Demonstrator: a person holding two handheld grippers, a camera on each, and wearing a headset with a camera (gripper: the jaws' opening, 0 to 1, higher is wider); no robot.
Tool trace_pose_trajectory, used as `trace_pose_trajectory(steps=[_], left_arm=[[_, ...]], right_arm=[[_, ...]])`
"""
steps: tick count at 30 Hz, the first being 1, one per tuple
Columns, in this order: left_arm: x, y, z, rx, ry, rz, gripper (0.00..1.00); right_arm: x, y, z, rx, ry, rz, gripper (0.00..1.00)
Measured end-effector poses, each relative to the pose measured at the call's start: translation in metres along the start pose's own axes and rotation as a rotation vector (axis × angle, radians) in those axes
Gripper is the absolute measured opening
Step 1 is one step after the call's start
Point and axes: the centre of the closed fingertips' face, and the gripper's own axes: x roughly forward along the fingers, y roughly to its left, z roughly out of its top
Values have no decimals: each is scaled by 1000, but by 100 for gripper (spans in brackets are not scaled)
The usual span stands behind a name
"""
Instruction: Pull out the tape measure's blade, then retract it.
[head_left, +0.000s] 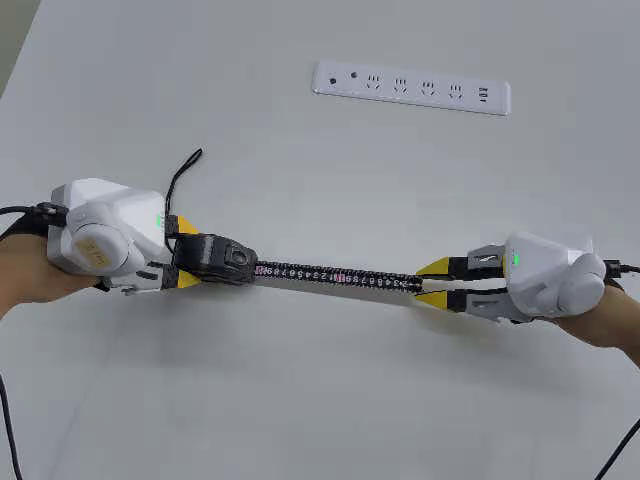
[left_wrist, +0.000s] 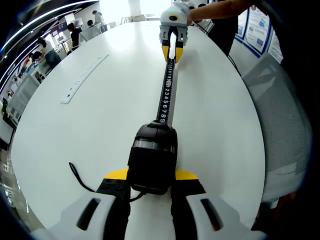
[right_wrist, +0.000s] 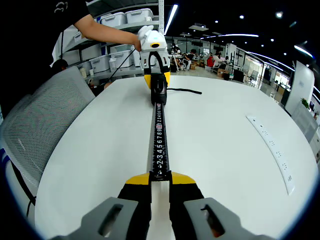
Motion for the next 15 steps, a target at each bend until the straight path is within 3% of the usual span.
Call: trace_pose_trajectory(steps=[15], left_arm=[[0,0,0,-1,7,-4,26]], right_arm=[[-6,-1,-8,3,3,-2,11]])
